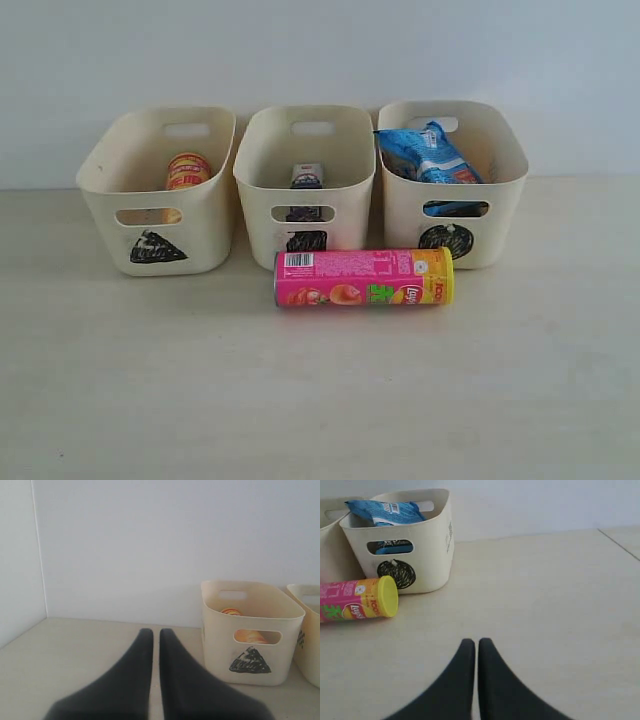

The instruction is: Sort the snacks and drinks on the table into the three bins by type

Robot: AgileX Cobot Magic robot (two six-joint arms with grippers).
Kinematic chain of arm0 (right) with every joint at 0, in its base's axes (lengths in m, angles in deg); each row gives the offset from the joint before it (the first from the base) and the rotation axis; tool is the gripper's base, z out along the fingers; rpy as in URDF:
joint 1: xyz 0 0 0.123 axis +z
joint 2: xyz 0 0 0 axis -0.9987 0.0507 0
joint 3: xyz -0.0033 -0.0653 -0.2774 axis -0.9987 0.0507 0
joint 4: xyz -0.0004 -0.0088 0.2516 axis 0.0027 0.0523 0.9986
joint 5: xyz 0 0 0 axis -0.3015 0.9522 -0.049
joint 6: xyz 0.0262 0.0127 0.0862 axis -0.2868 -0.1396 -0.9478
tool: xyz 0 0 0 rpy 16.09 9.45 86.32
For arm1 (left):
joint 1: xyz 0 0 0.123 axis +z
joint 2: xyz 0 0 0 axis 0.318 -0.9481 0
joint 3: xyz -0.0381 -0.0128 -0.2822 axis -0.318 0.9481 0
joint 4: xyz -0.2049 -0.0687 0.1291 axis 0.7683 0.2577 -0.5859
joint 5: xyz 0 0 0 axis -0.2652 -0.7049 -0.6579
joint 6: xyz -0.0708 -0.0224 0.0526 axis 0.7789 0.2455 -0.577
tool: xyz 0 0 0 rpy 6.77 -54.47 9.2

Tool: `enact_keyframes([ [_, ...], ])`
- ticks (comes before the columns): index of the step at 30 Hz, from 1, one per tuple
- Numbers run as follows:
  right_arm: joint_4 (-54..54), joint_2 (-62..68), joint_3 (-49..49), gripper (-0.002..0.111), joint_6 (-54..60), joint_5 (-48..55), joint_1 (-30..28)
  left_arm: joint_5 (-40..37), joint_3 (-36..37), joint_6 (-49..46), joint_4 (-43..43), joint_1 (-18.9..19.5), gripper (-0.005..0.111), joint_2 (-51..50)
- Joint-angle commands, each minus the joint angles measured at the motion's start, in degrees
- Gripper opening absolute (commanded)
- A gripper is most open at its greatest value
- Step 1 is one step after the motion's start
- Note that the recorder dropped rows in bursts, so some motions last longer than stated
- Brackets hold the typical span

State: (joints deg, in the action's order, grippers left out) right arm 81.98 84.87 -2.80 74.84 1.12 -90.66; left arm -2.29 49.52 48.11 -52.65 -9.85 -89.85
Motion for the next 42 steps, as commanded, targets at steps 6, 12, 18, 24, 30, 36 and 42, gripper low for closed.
enact_keyframes([
  [6, -4.42, -0.35, 0.28, 0.0, -3.3, 1.76, 3.14, 0.3, -0.06, 0.22, 0.54, 0.28, 0.004, 0.17],
  [12, -2.25, -0.35, 0.28, 0.0, -3.73, 1.76, 3.14, 0.3, -0.06, 0.22, 0.54, 0.28, 0.004, 0.17],
  [18, -2.25, -0.35, 0.28, 0.0, -3.73, 1.76, 3.14, 0.3, -0.06, 0.22, 0.54, 0.28, 0.004, 0.17],
  [24, -2.25, -0.35, 0.28, 0.0, -3.73, 1.76, 3.14, 0.3, -0.06, 0.22, 0.54, 0.28, 0.004, 0.17],
  [30, -2.25, -0.35, 0.28, 0.0, -3.73, 1.76, 3.14, 0.3, -0.06, 0.22, 0.54, 0.28, 0.004, 0.17],
  [36, -2.25, -0.35, 0.28, 0.0, -3.73, 1.76, 3.14, 0.44, -0.06, 0.22, 0.54, 0.28, 0.004, 0.17],
  [42, -2.25, -0.35, 0.28, 0.0, -3.73, 1.76, 3.14, 14.55, -0.06, 21.41, 8.78, 0.28, 0.004, 0.17],
])
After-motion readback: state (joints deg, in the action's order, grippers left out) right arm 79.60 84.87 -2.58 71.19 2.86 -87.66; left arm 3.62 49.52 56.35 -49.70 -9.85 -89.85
